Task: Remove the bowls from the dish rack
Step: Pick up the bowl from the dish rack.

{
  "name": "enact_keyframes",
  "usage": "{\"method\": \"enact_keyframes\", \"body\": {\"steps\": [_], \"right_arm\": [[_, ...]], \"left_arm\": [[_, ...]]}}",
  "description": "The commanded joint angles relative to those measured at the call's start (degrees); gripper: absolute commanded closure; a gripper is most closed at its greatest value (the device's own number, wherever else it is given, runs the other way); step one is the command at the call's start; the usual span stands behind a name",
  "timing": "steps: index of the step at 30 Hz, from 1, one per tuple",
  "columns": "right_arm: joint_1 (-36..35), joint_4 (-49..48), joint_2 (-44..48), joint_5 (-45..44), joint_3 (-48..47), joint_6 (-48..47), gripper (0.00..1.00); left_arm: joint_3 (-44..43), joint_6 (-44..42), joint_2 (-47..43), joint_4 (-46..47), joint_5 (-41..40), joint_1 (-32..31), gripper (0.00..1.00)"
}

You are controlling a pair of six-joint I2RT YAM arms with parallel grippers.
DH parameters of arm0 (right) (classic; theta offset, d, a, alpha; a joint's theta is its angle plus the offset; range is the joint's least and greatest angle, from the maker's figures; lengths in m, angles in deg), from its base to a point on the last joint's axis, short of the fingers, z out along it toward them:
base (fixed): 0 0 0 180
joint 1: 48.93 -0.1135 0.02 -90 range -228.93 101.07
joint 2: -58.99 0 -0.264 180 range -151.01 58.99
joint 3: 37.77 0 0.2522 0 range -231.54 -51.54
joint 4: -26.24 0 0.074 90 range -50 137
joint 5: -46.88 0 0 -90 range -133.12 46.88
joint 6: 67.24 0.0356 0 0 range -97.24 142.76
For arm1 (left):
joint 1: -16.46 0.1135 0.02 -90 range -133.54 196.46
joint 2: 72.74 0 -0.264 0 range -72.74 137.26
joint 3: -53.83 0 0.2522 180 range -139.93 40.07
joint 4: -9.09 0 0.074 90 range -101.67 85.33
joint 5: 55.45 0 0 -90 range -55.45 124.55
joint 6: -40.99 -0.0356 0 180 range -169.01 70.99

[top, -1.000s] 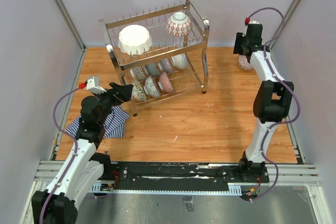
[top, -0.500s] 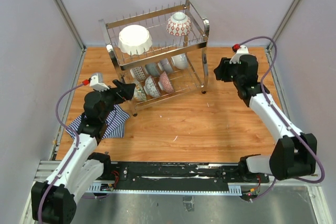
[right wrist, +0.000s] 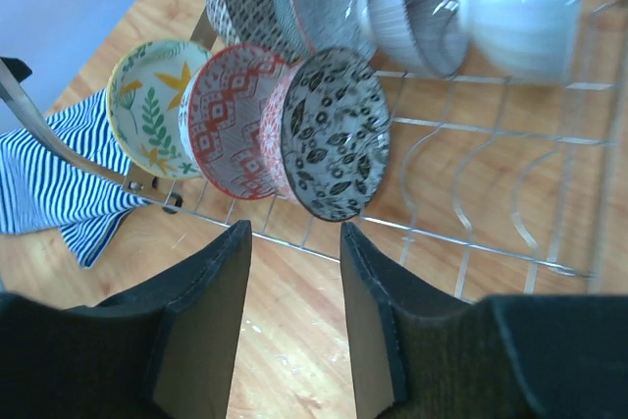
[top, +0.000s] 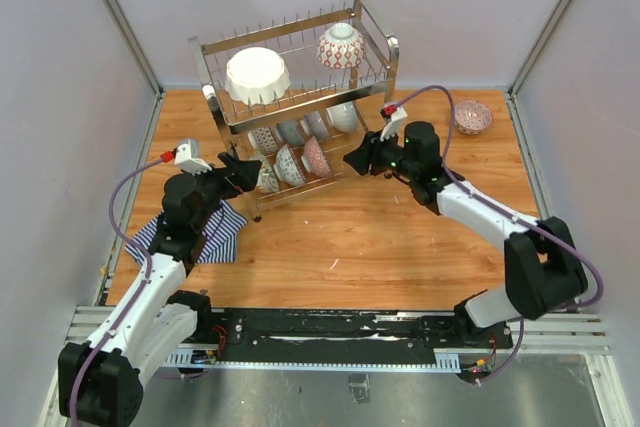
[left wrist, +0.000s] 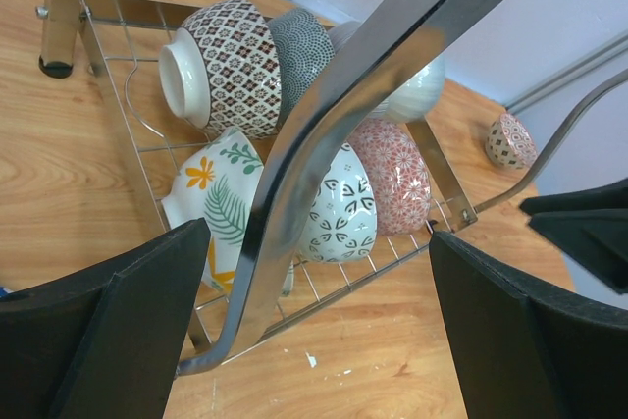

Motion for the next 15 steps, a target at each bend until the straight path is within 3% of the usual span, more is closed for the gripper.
{"method": "enact_keyframes", "body": {"steps": [1, 15], "right_arm": [[-1.81, -9.58, -5.80, 5.40, -0.73, 5.68, 0.59], [-3.10, -20.64, -18.87, 10.13, -5.40, 14.58, 0.62]], "left_arm": [[-0.93, -0.83, -0.61, -0.06, -0.93, -0.60, 0.00], [0.64, -0.20, -1.65, 0.37, -0.50, -0.80, 0.00]]}}
